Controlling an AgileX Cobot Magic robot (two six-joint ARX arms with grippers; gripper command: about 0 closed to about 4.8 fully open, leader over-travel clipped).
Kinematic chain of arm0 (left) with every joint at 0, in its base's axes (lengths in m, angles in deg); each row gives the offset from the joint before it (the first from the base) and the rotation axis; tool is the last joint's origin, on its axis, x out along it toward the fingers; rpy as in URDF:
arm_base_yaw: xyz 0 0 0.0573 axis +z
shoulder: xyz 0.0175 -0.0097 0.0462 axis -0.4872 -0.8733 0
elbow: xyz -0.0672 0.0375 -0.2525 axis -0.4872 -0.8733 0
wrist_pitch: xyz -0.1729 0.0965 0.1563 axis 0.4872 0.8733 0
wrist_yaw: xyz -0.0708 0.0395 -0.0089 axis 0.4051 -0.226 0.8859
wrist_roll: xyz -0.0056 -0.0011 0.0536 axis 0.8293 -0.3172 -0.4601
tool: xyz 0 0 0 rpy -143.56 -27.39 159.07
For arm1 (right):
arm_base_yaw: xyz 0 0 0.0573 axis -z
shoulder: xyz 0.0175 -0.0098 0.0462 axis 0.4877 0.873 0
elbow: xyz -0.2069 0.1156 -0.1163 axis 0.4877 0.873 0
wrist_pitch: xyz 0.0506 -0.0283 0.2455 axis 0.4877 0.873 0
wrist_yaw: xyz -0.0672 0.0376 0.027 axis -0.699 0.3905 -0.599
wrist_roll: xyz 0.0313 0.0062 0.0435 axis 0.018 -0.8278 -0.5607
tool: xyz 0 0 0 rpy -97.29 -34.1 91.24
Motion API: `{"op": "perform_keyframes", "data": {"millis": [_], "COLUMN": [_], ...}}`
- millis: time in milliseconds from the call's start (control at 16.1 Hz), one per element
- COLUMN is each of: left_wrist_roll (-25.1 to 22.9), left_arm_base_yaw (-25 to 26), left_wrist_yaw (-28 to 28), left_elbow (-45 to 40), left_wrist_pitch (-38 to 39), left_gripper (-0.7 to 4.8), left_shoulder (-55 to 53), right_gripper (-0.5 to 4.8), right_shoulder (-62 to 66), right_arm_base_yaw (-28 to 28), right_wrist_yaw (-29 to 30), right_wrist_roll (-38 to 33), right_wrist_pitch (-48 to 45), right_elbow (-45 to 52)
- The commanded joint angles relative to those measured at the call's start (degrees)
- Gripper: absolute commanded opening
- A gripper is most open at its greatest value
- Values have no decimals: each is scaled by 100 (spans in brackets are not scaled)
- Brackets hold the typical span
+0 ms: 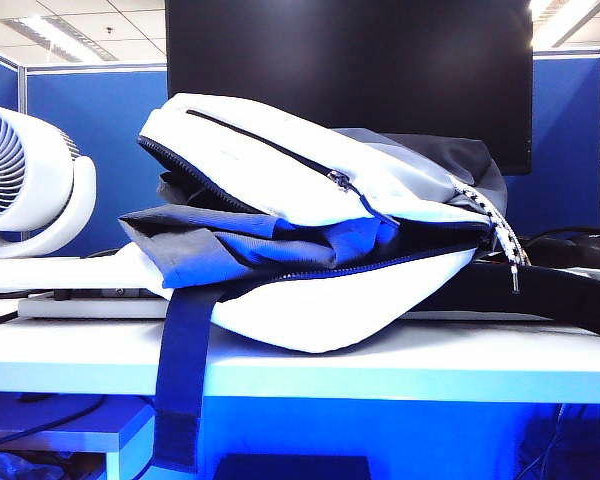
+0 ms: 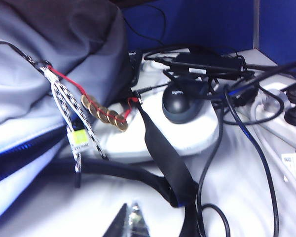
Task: Put the gray clothes into the backpack.
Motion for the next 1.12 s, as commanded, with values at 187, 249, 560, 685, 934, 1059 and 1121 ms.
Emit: {"op": "perform_keyframes", "data": {"millis": [187, 249, 560, 685, 934, 1059, 1121], "left_wrist_roll": [-20, -20, -20, -20, -20, -20, -20], "left_arm_base_yaw": [4, 4, 4, 4, 4, 4, 4], "left_wrist_yaw": [24, 24, 24, 24, 24, 24, 24], "left_elbow": [2, 2, 2, 2, 2, 2, 2], "left_wrist_pitch": [-57, -57, -57, -57, -57, -57, -57], "left_gripper": [-5, -5, -5, -5, -5, -5, -5], "left_shoulder": [13, 13, 13, 13, 13, 13, 13], "right_gripper": [-1, -1, -1, -1, -1, -1, -1], "right_shoulder": [-9, -9, -9, -9, -9, -9, -9], "right_arm_base_yaw": [-7, -7, -7, -7, -7, -4, -2], "right_wrist_yaw": [37, 39, 37, 55, -2, 9, 9], "right_wrist_roll": [101, 175, 634, 822, 859, 859, 859], "right_wrist_pitch": [-345, -363, -380, -404, -358, -358, -358], "right_elbow": [46, 46, 46, 46, 46, 46, 46]}}
